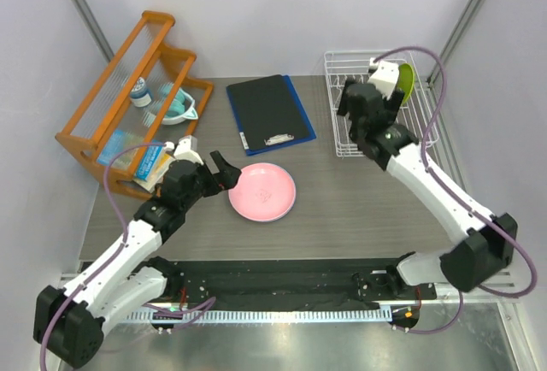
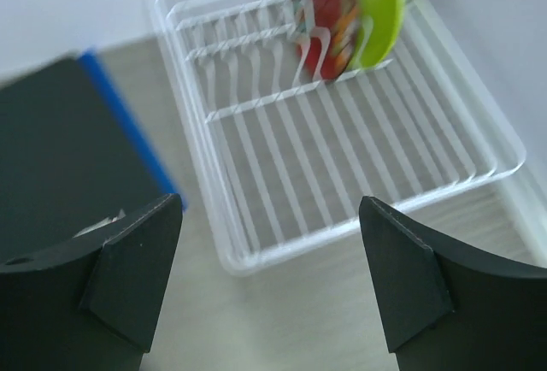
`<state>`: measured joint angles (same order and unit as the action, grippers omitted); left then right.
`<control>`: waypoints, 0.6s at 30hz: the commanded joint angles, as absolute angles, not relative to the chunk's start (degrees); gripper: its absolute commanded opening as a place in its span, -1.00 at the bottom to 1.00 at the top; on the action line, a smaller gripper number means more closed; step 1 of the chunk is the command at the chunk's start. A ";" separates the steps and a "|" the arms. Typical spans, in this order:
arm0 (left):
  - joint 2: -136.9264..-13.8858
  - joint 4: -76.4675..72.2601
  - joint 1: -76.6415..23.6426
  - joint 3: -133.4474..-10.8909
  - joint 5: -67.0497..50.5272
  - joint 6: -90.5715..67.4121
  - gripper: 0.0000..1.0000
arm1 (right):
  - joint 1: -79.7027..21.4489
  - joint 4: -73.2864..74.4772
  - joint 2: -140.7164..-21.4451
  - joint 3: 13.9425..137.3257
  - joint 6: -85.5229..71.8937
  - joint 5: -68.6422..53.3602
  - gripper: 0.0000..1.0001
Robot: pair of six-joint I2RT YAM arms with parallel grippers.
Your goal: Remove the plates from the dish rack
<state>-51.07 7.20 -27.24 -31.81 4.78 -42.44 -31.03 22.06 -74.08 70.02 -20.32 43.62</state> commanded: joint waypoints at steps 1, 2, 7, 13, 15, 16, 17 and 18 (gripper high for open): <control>-47.73 10.28 -27.07 -34.36 5.36 -37.53 0.99 | -21.04 15.30 -82.60 81.18 -11.26 49.22 0.76; -47.12 10.46 -27.07 -34.63 4.93 -37.01 0.99 | -18.92 14.34 -86.27 82.52 -10.47 48.78 0.76; -47.19 9.76 -27.07 -35.15 4.31 -35.07 0.99 | -11.44 12.22 -100.70 95.49 -5.98 46.85 0.73; -49.48 7.74 -27.07 -34.89 3.96 -34.28 0.99 | -6.16 14.06 -117.32 108.26 -2.29 42.72 0.62; -50.79 7.21 -27.07 -34.81 4.04 -34.02 0.99 | -4.75 14.24 -120.48 109.77 -2.37 41.31 0.58; -51.24 6.77 -27.07 -34.80 4.13 -33.84 0.99 | -4.22 14.33 -121.28 110.82 -2.55 40.00 0.57; -51.76 6.51 -27.07 -34.72 4.22 -33.49 0.99 | -3.87 14.24 -122.16 111.35 -2.64 39.29 0.57; -52.12 6.33 -27.07 -34.72 4.39 -33.31 0.99 | -3.52 14.41 -122.95 111.88 -2.64 39.20 0.57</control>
<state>-50.83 9.21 -27.24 -32.77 4.49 -35.29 -4.97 15.07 -122.58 106.65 -4.10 41.85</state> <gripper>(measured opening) 0.994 0.787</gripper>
